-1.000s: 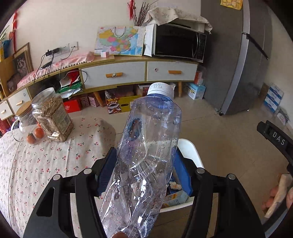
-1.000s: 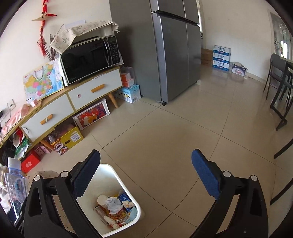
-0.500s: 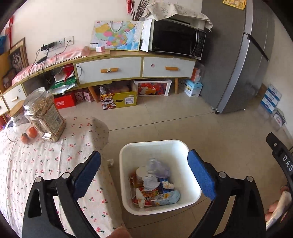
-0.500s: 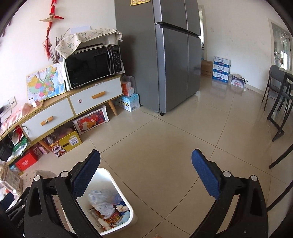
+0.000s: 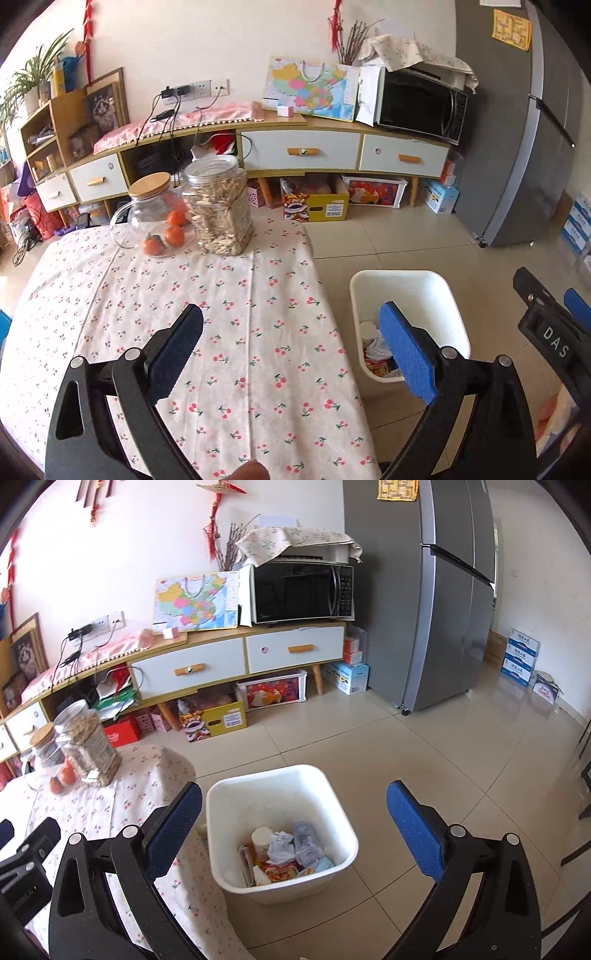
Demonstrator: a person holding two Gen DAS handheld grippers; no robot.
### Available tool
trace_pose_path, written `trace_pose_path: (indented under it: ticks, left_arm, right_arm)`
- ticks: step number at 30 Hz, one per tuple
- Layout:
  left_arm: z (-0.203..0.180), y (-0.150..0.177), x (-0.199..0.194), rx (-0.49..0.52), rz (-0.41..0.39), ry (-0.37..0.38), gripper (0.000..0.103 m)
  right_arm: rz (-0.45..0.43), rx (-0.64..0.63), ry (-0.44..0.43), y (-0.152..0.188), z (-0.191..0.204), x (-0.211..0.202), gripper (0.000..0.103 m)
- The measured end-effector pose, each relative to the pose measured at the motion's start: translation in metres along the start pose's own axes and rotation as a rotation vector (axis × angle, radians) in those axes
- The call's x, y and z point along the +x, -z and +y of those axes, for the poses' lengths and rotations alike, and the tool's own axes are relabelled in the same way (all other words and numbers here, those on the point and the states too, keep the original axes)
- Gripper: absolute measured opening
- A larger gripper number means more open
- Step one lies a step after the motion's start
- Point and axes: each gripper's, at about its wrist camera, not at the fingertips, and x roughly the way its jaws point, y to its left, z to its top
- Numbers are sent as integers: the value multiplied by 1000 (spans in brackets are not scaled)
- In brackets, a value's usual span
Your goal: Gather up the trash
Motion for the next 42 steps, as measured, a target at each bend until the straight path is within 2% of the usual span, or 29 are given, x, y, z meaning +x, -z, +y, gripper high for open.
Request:
trace_pose_path:
  ticks: [4, 11, 14, 21, 28, 33, 42]
  left_arm:
    - [39, 18, -12, -26, -16, -39, 93]
    - [93, 49, -16, -86, 2, -65, 93]
    - [108, 55, -13, -108, 40, -52, 93]
    - [136, 67, -6, -137, 69, -88, 93]
    - [145, 67, 1, -174, 111, -70, 93]
    - [139, 65, -2, -137, 81, -96, 93]
    - [140, 62, -4, -138, 67, -114, 93]
  right_arm:
    - [-4, -29, -56, 21, 29, -17, 96]
    - [-50, -171, -77, 47, 84, -31, 96]
    - [-47, -185, -87, 54, 96, -31, 96]
    - [-47, -214, -104, 61, 117, -30, 96]
    - [-41, -236, -126, 65, 123, -27, 96]
    - [-5, -218, -150, 64, 124, -21, 96]
    - [-1, -222, -166, 64, 124, -21, 96]
